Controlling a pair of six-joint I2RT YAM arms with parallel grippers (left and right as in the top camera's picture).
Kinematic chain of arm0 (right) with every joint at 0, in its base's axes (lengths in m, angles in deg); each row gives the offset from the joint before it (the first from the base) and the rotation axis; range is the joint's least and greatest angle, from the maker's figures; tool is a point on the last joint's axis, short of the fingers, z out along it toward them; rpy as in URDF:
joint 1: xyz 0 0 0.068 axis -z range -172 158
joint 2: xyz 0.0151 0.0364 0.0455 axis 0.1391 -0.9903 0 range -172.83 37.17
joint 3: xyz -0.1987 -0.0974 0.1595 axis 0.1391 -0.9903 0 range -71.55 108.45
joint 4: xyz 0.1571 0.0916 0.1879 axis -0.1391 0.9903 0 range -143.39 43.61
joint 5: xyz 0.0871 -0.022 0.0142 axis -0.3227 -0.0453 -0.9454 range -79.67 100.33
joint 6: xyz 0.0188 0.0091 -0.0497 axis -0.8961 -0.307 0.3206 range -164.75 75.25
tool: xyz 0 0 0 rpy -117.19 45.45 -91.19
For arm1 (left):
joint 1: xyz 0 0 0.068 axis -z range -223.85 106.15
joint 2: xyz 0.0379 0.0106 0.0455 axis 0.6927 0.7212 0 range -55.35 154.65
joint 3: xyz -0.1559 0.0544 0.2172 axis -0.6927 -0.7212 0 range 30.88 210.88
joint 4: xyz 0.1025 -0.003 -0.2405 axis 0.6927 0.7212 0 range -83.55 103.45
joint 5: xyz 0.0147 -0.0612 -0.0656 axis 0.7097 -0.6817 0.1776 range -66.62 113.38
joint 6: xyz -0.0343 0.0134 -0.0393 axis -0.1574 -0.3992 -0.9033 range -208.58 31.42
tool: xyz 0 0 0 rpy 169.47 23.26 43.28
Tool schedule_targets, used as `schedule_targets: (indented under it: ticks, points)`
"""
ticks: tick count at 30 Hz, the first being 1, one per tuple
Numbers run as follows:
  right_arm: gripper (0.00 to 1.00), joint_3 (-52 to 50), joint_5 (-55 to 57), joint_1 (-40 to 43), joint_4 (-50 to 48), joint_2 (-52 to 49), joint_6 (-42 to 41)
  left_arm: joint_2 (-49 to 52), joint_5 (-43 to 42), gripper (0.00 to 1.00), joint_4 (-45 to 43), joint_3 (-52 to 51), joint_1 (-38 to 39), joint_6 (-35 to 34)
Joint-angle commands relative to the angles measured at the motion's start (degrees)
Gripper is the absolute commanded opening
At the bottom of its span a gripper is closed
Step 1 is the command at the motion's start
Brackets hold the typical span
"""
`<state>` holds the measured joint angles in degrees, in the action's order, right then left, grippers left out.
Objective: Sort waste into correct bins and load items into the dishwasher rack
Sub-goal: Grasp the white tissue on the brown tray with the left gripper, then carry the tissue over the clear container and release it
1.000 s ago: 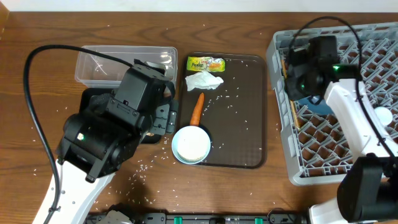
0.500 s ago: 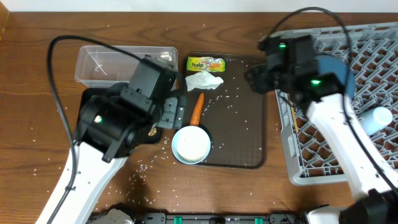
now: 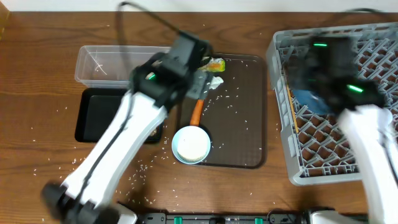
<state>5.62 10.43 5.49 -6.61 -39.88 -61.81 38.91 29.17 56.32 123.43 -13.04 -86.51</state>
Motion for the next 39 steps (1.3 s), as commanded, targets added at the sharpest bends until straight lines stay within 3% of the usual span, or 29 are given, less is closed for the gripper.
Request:
schedule_targets:
  ticks: [1,9,16,17,19,23,24,35,39]
  points:
    - [0.78,1.7,-1.2,4.9,3.1,6.8,-1.6,8.0,-7.1,0.89,-3.8,-0.6,-0.3,9.5]
    - [0.8,1.7,-0.1,9.2,9.9,13.3,0.4,24.8,-6.8,0.9,-13.9,-0.6,-0.3,11.9]
    - [0.81,1.7,-0.1,9.2,11.4,12.6,0.4,32.0,-6.6,0.89,-19.2,-0.6,-0.3,14.3]
    - [0.81,1.7,-0.1,9.2,11.4,12.5,0.4,32.6,-6.6,0.85,-19.6,-0.6,-0.3,14.4]
    - [0.81,1.7,-0.1,9.2,11.5,12.3,0.4,33.1,-6.6,0.68,-19.9,-0.6,-0.4,14.8]
    - [0.81,1.7,-0.1,9.2,12.2,12.3,0.4,32.9,-6.7,0.1,-19.9,-0.5,-0.4,14.8]
    - [0.81,1.7,-0.1,9.2,12.4,12.3,0.4,32.2,-6.7,0.06,-19.3,-0.5,-0.4,14.8]
    - [0.8,1.7,-0.1,9.2,13.2,12.3,0.4,12.8,-6.4,0.06,-3.6,0.2,0.7,12.9]
    - [0.8,1.7,-0.1,9.2,13.3,12.3,0.4,9.2,0.3,0.06,-2.1,0.2,-1.8,12.9]
